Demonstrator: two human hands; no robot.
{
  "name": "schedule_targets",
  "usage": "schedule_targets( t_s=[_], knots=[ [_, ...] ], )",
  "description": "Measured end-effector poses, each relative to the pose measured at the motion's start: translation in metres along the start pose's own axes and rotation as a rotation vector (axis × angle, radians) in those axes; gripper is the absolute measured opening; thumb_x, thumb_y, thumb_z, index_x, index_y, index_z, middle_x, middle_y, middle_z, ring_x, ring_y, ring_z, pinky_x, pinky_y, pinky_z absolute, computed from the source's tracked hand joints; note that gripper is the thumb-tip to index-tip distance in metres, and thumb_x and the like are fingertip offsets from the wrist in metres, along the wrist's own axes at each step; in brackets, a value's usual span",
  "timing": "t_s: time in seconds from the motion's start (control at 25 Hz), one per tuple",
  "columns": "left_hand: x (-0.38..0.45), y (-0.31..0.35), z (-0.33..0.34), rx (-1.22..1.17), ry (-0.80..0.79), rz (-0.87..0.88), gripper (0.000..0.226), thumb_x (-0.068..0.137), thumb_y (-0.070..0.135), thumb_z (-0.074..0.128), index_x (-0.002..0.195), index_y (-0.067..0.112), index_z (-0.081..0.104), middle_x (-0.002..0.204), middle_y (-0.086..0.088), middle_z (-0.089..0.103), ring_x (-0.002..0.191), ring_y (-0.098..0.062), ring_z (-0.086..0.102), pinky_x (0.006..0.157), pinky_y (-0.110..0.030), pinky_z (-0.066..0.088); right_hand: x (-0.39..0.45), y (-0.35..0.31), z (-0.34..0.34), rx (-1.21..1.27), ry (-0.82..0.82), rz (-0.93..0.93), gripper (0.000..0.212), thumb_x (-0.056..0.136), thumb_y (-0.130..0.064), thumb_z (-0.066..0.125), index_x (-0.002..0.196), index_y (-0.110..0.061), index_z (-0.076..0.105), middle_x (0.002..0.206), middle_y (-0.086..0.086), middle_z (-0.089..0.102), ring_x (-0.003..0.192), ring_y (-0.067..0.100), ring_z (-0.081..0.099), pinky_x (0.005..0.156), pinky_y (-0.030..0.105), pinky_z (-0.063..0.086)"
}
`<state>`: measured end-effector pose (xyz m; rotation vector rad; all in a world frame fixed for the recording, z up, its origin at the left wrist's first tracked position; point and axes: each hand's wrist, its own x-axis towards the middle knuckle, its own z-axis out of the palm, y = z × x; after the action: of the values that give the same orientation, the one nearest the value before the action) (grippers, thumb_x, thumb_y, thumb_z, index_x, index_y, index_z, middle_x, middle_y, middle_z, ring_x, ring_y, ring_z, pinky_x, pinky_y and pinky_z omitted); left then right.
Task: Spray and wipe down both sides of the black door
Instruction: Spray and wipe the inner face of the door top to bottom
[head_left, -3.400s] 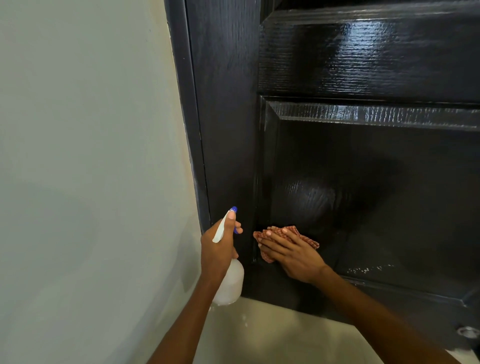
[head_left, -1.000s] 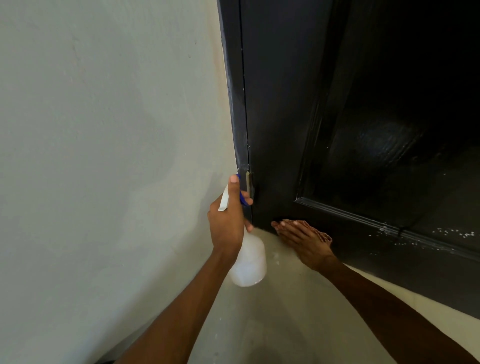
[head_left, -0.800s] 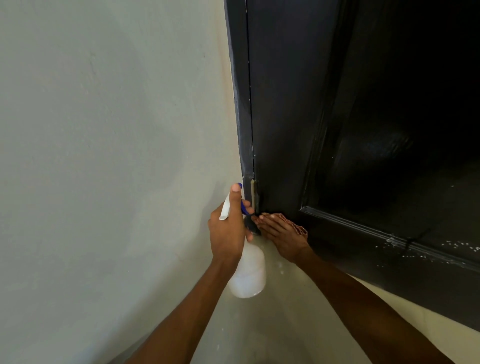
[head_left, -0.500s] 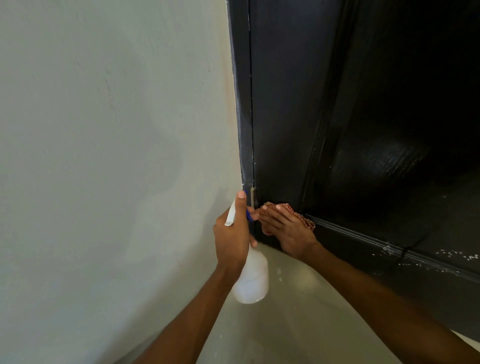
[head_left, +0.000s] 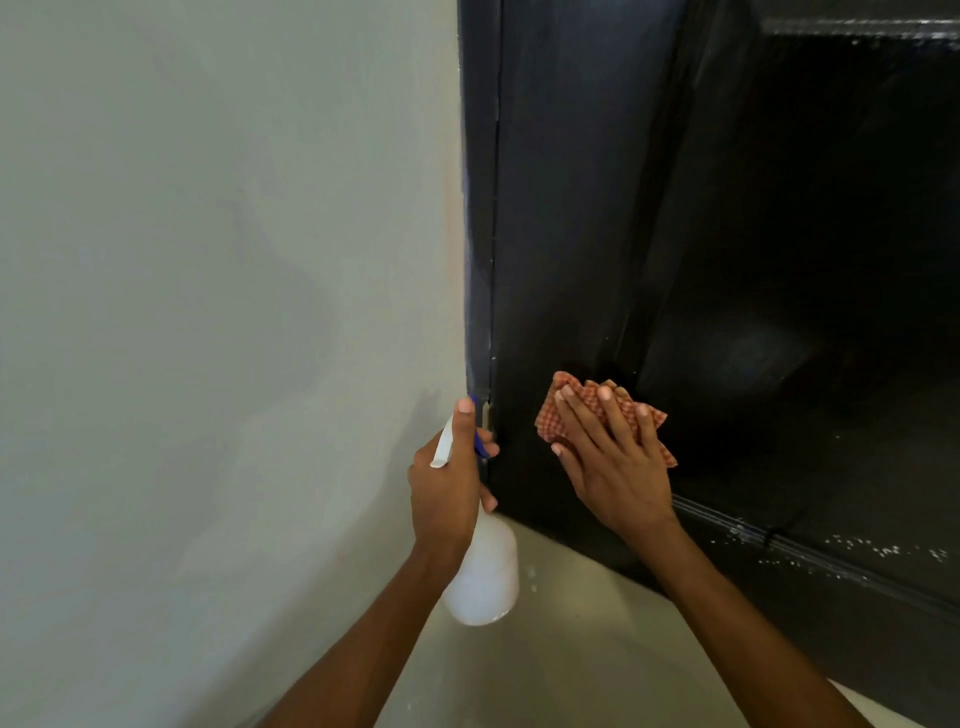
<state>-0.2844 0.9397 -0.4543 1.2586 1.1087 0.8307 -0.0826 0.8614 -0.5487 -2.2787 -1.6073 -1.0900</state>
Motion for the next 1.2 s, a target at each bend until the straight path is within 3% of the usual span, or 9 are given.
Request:
schedule_targets(
  t_s=[0.24,0.36,0.44,0.52,0.64,0.72,0.88,0.96,1.2],
  knots=[
    [-0.019,-0.024,0.039,0.043,-0.168,0.027,0.065,0.079,0.072,0.045,0.092,0.015,0.074,0.085,-0.002,0.076,0.048,-0.021,0.059,0.048,-0.029,0.05,-0.109,0.055,-0.002,-0.027,0.022,0.382,0.076,0.103,-0.05,0.039,0.166,-0.024,0.005,0.174,-0.002,-0.003,0.159,0.029,-0.01,0.126,0.054,-0.011],
    [-0.033,-0.03,0.064,0.081,-0.265,0.054,0.06,0.082,0.067,0.045,0.093,0.014,0.072,0.086,-0.002,0.076,0.048,-0.016,0.06,0.045,-0.026,0.05,-0.145,0.08,-0.017,0.123,0.085,0.92,0.075,0.107,-0.054,0.024,0.162,-0.021,-0.014,0.171,0.018,0.002,0.156,0.041,-0.01,0.122,0.061,-0.013],
    [-0.044,-0.035,0.078,0.133,-0.344,0.113,0.06,0.085,0.063,0.043,0.094,0.012,0.072,0.087,-0.001,0.075,0.044,-0.012,0.057,0.043,-0.022,0.048,-0.146,0.104,-0.033,0.268,0.262,1.33,0.075,0.108,-0.055,0.016,0.161,-0.01,-0.014,0.17,0.025,0.0,0.156,0.047,-0.005,0.122,0.062,-0.009],
    [-0.05,-0.039,0.086,0.155,-0.387,0.15,0.06,0.087,0.063,0.041,0.093,0.012,0.072,0.089,-0.002,0.075,0.042,-0.013,0.056,0.043,-0.023,0.048,-0.128,0.129,-0.05,0.412,0.498,1.509,0.082,0.106,-0.062,0.009,0.162,-0.004,-0.006,0.171,0.02,-0.007,0.157,0.042,-0.009,0.124,0.052,-0.015],
    [-0.052,-0.033,0.097,0.125,-0.398,0.154,0.061,0.086,0.066,0.038,0.094,0.015,0.071,0.093,-0.002,0.076,0.047,-0.021,0.057,0.053,-0.033,0.052,-0.085,0.132,-0.068,0.516,0.697,1.501,0.088,0.103,-0.067,0.009,0.163,-0.004,-0.001,0.17,0.021,-0.009,0.156,0.043,-0.013,0.119,0.027,-0.025],
    [-0.052,-0.023,0.103,0.084,-0.37,0.174,0.055,0.088,0.066,0.038,0.094,0.021,0.071,0.091,0.0,0.076,0.049,-0.023,0.057,0.058,-0.038,0.052,-0.051,0.106,-0.069,0.445,0.608,1.42,0.082,0.105,-0.063,0.011,0.163,-0.006,0.001,0.171,0.021,-0.006,0.154,0.047,-0.011,0.121,0.032,-0.024],
    [-0.058,-0.007,0.114,0.005,-0.294,0.265,0.044,0.087,0.066,0.039,0.091,0.032,0.066,0.074,0.008,0.073,0.046,-0.014,0.055,0.057,-0.034,0.051,-0.046,0.059,-0.04,0.086,0.147,0.459,0.07,0.107,-0.052,0.035,0.164,-0.032,-0.001,0.172,-0.006,-0.016,0.157,0.032,-0.018,0.125,0.046,-0.016],
    [-0.063,-0.005,0.119,-0.016,-0.258,0.302,0.039,0.087,0.064,0.039,0.088,0.034,0.064,0.066,0.01,0.068,0.044,-0.008,0.053,0.055,-0.028,0.051,-0.063,0.075,-0.034,-0.046,0.085,0.259,0.068,0.105,-0.048,0.046,0.163,-0.036,0.012,0.173,-0.007,-0.003,0.159,0.029,-0.012,0.127,0.045,-0.009],
    [-0.071,-0.025,0.126,0.038,-0.374,0.387,0.038,0.095,0.053,0.042,0.091,0.028,0.069,0.089,0.007,0.075,0.044,-0.015,0.055,0.052,-0.029,0.051,-0.125,0.152,-0.051,0.1,0.443,1.074,0.065,0.11,-0.052,0.016,0.165,-0.022,-0.002,0.172,0.008,-0.006,0.157,0.043,-0.008,0.127,0.053,-0.007]
  ],
)
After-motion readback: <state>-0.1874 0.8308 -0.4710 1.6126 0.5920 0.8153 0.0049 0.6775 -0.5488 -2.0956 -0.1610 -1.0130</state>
